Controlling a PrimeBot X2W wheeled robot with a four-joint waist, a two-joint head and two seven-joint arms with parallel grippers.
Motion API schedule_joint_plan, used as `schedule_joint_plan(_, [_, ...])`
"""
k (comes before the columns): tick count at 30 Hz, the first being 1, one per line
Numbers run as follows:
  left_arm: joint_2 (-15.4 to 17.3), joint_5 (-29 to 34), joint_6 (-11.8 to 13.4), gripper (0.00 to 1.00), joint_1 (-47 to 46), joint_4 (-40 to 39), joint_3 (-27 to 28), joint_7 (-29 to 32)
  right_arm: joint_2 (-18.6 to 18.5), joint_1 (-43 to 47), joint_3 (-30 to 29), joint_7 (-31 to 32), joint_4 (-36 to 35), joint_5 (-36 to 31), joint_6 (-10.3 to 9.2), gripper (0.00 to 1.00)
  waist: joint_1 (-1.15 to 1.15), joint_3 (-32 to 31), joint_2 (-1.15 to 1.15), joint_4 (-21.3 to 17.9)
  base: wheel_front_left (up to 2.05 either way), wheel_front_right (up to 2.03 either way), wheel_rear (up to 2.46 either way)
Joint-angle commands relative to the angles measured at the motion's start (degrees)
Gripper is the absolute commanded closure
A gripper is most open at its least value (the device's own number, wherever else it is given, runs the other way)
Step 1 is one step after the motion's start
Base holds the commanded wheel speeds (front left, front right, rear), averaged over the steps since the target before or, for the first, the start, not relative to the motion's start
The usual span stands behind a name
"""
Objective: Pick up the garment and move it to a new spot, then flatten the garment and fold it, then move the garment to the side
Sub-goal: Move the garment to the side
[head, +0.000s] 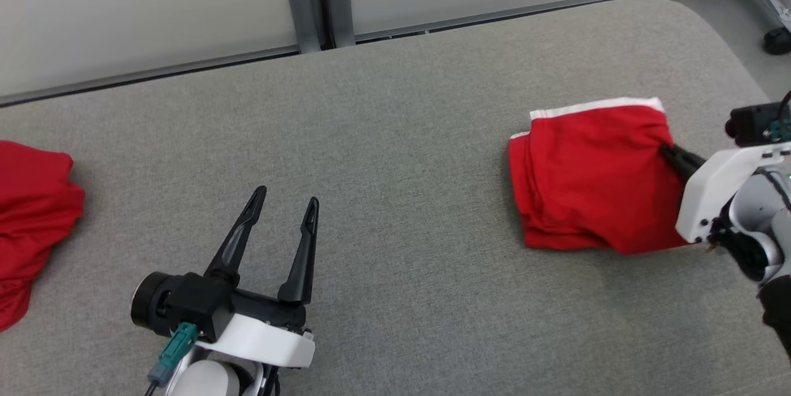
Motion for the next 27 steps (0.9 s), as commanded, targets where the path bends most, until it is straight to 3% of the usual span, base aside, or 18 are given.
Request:
schedule_joint_plan(1, [0.3,0.6,-0.5,0.0,-1.5,0.1,0.1,0.0,-2.0,-2.3,0.6,-1.0,0.8,0.0,0.02,1.0,0.0,2.7,0.0,1.2,0.0,0.0,0.0])
schedule_joint_plan(13, [1.5,2.4,-1.4,0.0,-6.4,-0.4,-0.4,0.0,-13.1,-15.7,5.4,-6.4,11.2,-3.6,0.01,1.0,0.0,11.1,0.0,4.4,0.0,0.0,0.0])
schedule_joint_plan(17, [1.5,2.5,-1.5,0.0,-6.9,-0.2,-0.4,0.0,-13.9,-17.9,6.3,-7.6,15.2,-5.0,0.01,1.0,0.0,11.5,0.0,4.6,0.0,0.0,0.0])
schedule_joint_plan(18, [1.5,2.5,-1.6,0.0,-6.9,0.1,-0.5,0.0,-14.1,-18.8,6.2,-8.5,16.6,-5.6,0.01,0.74,0.0,11.4,0.0,4.7,0.0,0.0,0.0])
schedule_joint_plan(19, [1.4,2.4,-1.6,0.0,-6.9,0.2,-0.5,0.0,-13.9,-19.5,5.9,-9.2,18.1,-5.9,0.01,0.0,0.0,11.1,0.0,4.8,0.0,0.0,0.0])
schedule_joint_plan(27, [1.0,1.5,-1.5,0.0,-5.6,0.6,-0.1,0.0,-10.6,-22.0,4.1,-17.1,25.3,-7.8,0.01,0.0,0.0,7.6,0.0,5.5,0.0,0.0,0.0])
